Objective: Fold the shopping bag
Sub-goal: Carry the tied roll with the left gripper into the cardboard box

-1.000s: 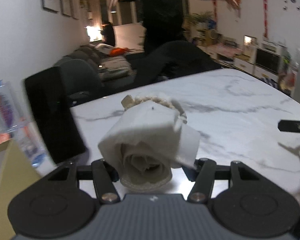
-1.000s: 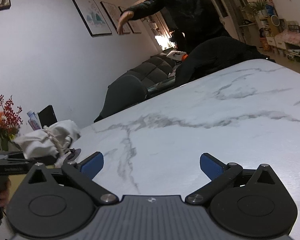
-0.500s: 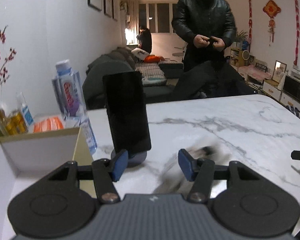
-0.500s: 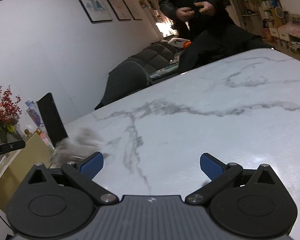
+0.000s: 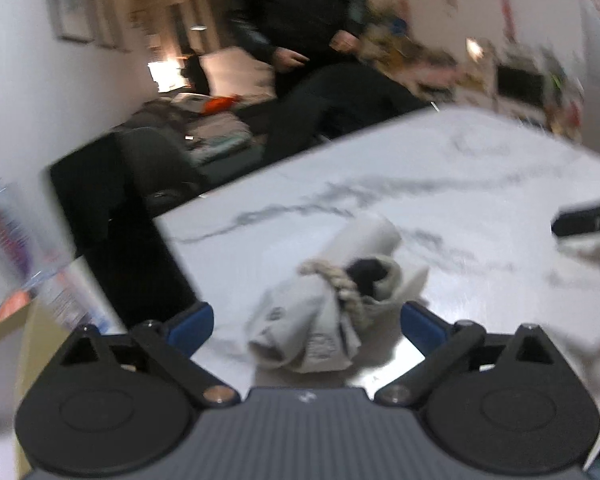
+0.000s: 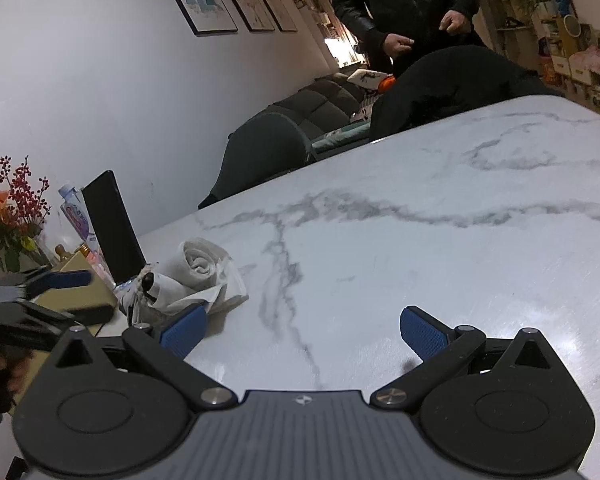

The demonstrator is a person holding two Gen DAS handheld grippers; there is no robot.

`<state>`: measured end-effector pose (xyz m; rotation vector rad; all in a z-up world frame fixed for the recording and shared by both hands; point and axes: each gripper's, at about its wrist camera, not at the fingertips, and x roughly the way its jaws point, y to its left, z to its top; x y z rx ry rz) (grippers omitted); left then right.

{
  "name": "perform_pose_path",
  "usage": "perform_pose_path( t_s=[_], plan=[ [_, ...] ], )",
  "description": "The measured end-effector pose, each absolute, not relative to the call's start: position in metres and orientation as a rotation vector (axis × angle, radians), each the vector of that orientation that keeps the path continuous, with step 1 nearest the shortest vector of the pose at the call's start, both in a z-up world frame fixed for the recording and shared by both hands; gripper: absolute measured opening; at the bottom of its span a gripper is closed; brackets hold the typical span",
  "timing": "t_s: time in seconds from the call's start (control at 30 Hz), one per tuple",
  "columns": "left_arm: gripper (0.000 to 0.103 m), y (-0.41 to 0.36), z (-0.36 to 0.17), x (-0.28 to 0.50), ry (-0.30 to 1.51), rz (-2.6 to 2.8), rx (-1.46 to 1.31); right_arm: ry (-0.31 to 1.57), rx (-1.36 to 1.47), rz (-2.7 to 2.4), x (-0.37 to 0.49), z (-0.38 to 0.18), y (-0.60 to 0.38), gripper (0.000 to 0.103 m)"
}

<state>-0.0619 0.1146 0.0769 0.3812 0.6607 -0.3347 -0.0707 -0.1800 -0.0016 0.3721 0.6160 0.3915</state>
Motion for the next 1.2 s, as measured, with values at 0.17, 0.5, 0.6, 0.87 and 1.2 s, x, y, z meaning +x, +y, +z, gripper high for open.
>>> perform_pose_path(
  t_s=[0.17, 0.5, 0.6, 0.87, 1.2],
  plan=[
    [0.100, 0.094, 0.048, -0.039, 0.707, -0.359, 0.469, 0.623, 0.376, 0.394, -0.068, -0.005, -0.180, 0.103],
    [0.098, 0.097, 0.031, -0.016, 0.739, -0.364, 0.408, 0.655, 0.374, 0.399, -0.061, -0.014, -0.174, 0.103],
    [0.098, 0.096, 0.026, -0.011, 0.731, -0.375, 0.415, 0.658, 0.370, 0.402, -0.061, -0.015, -0.172, 0.103],
    [0.067, 0.101, 0.025, 0.000, 0.749, -0.385, 0.296, 0.662, 0.368, 0.400, -0.061, -0.015, -0.170, 0.103],
    [0.064, 0.111, 0.042, -0.012, 0.753, -0.284, 0.241, 0.647, 0.360, 0.412, -0.064, -0.011, -0.169, 0.103]
  ],
)
